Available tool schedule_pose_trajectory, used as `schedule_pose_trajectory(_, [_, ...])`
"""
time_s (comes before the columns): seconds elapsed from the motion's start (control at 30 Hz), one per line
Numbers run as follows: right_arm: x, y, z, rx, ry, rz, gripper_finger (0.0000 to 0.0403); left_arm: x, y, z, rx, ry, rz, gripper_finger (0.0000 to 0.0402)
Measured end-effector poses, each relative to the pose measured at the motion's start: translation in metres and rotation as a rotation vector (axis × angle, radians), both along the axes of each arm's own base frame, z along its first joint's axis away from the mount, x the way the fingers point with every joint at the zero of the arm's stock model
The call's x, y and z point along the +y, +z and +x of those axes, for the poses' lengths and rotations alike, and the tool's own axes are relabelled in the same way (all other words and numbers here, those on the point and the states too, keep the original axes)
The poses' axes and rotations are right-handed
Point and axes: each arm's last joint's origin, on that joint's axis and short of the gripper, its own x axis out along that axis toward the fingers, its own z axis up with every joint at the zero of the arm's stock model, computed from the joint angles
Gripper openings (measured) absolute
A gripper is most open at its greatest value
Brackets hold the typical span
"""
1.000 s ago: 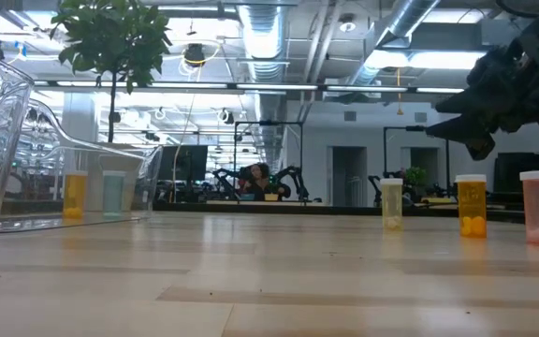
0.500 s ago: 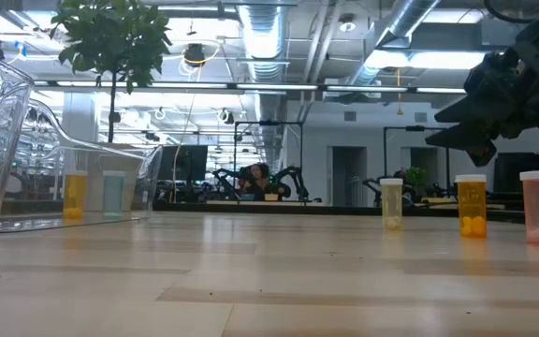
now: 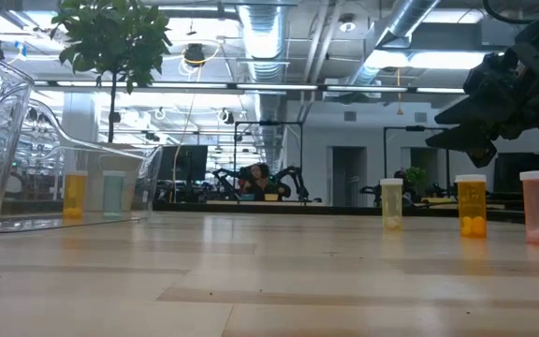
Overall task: Pick and place medicine bottles into bin by pill shape (circle, oval)
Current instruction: Put the blue capsule bottle into the bottom transparent bin
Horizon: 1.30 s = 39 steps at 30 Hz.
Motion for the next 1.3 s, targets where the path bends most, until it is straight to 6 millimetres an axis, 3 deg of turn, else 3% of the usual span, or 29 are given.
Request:
schedule_pose_trajectory(0.4, [0.000, 0.000, 0.000, 0.000, 0.000, 0.000, 0.0225, 0.003, -0.011, 0.008, -0.021, 0.005, 0.109, 0.0112])
schedule_pose_trajectory(0.9, [0.000, 0.000, 0.000, 0.000, 0.000, 0.000, 0.0225, 0.001, -0.021, 0.010, 0.007, 0.018, 0.108, 0.0113])
schedule_pose_trajectory(1.3, [0.000, 0.000, 0.000, 0.000, -0.001, 0.001, 0.0225, 0.003, -0.022, 0.013, 0.036, 0.025, 0.091, 0.0176])
